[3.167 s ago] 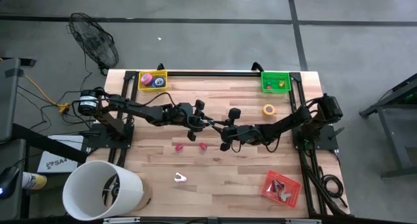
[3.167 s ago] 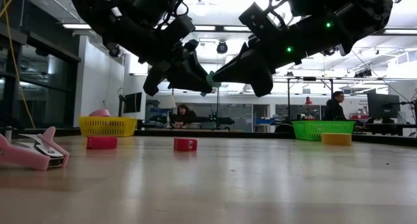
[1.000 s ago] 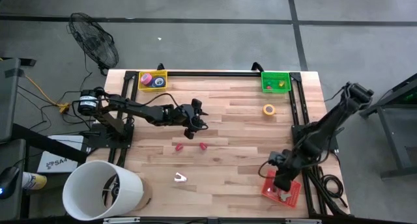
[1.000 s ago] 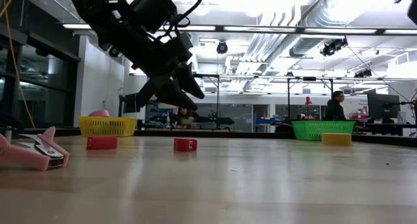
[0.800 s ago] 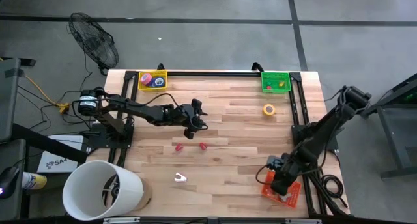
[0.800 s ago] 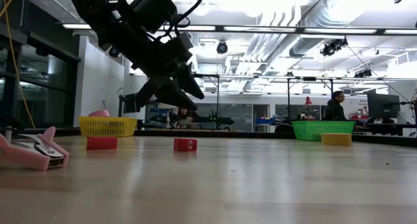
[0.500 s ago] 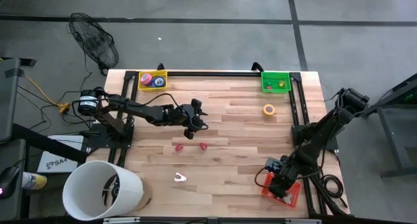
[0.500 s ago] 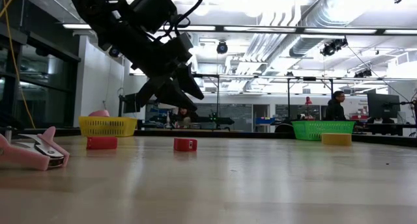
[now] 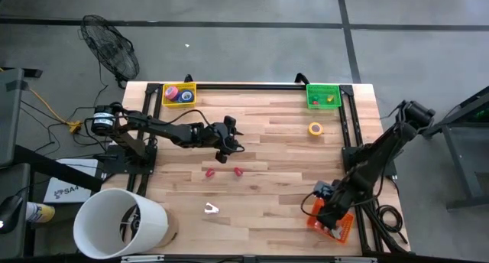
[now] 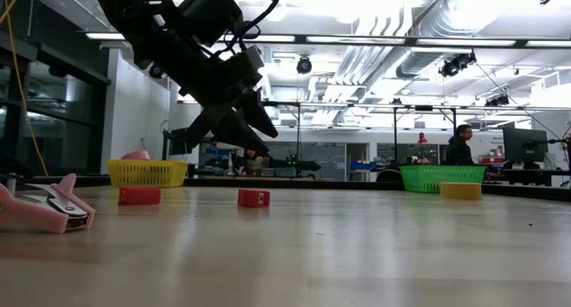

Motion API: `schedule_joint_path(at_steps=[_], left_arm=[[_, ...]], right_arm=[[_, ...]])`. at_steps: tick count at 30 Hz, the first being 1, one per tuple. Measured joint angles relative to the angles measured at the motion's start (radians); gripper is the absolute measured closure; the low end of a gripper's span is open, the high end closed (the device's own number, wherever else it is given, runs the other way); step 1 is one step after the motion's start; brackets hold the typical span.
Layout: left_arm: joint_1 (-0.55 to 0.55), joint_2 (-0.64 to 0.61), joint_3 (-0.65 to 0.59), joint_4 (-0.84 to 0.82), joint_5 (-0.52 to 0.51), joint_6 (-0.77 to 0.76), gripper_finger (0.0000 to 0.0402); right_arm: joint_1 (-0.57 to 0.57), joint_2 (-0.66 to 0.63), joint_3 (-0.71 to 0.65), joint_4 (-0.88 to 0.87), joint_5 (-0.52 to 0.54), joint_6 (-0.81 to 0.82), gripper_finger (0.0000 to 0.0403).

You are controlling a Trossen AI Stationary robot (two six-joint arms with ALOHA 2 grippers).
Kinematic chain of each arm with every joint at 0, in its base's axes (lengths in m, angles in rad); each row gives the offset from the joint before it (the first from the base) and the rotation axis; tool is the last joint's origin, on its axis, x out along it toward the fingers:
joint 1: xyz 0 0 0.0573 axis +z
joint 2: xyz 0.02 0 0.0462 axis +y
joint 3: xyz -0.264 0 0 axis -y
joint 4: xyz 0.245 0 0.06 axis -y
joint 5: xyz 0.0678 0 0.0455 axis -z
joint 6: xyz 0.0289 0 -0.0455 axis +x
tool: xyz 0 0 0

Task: Pick and place Stapler, Stapler remover, tape
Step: Put the light blue blue staple remover into the orange bin

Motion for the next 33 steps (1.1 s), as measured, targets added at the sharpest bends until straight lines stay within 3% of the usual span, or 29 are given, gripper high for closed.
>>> schedule_joint_path(at_steps=[9, 29, 33], left_arm=[[0.000, 0.000, 0.000, 0.000, 0.000, -0.001, 0.0186], [0.000, 0.000, 0.000, -0.015, -0.001, -0.002, 0.0186], [0.000, 0.000, 0.000, -0.015, -0.001, -0.002, 0.0186]], right_arm=[[0.000, -0.087, 0.000, -0.060, 0.000, 0.016, 0.0196], [-0.001, -0.089, 0.000, -0.052, 0.028, 0.034, 0.0196], [-0.011, -0.089, 0.000, -0.080, -0.005, 0.066, 0.0196]])
